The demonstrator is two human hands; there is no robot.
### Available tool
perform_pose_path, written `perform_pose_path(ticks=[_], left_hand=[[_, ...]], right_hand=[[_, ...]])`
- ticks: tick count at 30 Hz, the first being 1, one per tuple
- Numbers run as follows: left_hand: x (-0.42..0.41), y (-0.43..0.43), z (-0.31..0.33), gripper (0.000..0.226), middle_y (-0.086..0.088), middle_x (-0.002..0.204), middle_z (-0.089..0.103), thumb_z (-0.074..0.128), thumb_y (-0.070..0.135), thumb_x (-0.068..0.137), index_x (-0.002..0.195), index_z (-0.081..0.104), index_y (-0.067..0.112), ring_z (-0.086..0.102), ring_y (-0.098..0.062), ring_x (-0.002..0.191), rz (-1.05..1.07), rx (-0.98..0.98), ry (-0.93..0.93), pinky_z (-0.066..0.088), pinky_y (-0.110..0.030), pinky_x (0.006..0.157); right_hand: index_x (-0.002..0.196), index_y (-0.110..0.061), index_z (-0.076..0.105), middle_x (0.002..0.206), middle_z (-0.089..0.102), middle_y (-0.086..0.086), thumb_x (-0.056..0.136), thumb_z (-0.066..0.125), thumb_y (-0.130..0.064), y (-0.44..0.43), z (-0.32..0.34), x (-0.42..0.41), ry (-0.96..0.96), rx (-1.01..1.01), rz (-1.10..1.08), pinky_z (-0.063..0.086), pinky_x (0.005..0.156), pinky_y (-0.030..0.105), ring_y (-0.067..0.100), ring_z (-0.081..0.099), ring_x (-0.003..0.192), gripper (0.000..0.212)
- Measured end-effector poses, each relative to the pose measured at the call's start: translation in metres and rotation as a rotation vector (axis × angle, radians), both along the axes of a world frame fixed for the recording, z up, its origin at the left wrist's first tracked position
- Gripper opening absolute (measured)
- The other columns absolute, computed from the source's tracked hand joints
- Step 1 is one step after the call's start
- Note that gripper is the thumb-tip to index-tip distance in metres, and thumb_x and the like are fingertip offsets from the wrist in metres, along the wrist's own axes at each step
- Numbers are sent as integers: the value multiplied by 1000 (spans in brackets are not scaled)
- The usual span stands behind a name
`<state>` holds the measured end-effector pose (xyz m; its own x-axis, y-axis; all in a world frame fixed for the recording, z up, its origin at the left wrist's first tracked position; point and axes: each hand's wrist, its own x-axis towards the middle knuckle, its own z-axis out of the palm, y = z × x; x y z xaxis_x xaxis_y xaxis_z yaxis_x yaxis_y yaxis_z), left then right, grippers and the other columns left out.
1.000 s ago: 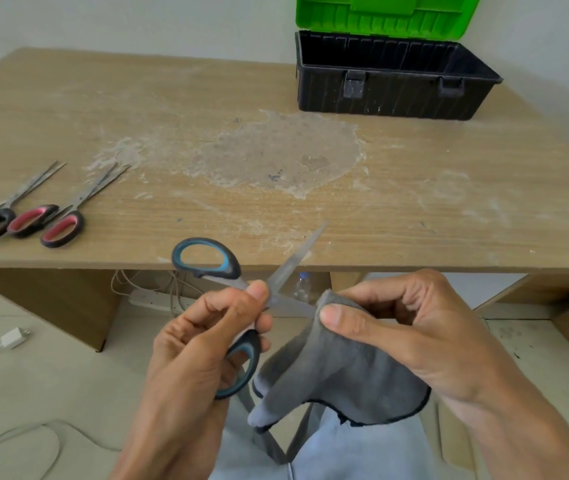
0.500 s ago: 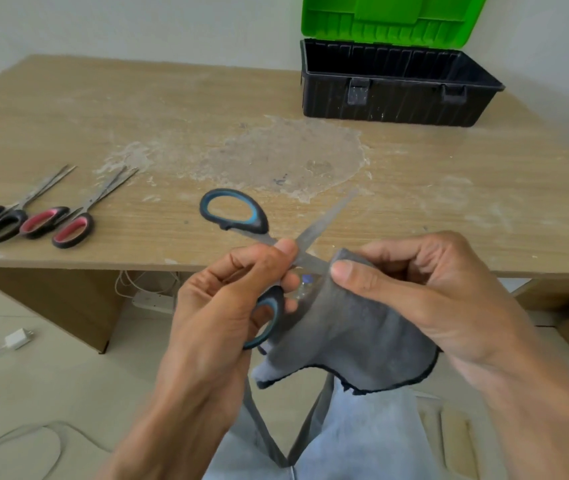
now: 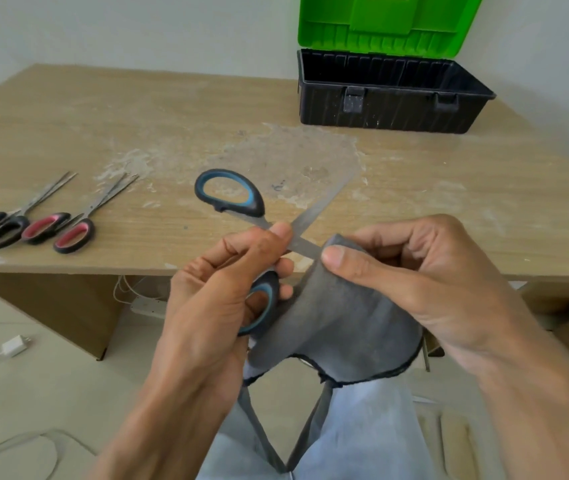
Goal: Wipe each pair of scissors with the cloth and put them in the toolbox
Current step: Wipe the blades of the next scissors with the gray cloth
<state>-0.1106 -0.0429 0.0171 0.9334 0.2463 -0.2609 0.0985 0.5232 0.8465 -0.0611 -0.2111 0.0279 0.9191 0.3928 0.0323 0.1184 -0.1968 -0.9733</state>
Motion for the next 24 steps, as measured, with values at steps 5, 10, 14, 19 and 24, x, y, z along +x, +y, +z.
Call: perform_pose_path(ticks=[5,10,14,19,24], left_hand=[[1,12,3,16,-3,61,65,76,24,65,73,72,11,60,-10,53,53,20,-35,53,-19,51],[2,2,0,15,-5,62,64,75,22,71,76,70,9,57,-13,51,24,-21,-1,52,-20,49],[6,0,2,12,-5,63,63,75,20,74,73,68,10,55,-14,49,13,-22,14,51,-20,48],[8,11,5,15,-2,61,64,74,21,72,81,74,8,58,-9,54,73,-34,-14,52,-18,50],[10,6,5,17,-3,63,64,75,21,74,86,73,8,58,-10,54,52,-55,10,52,-19,49]], right_hand=[[86,-13,86,82,83,6,69,81,-33,-11,8,2,23,29,-40,63,69,25,21,81,78,26],[85,-14,86,81,83,5,77,81,-31,-3,3,3,-15,-11,-53,63,70,31,23,80,78,20],[82,-14,86,79,82,4,78,79,-31,2,6,7,-38,-33,-10,61,66,23,18,79,73,19],[82,-14,86,81,83,6,72,81,-32,-11,11,10,-15,15,-51,61,65,21,20,81,76,22],[82,-15,85,79,82,4,78,80,-31,-3,9,11,-29,-25,-33,59,65,22,20,80,74,18]])
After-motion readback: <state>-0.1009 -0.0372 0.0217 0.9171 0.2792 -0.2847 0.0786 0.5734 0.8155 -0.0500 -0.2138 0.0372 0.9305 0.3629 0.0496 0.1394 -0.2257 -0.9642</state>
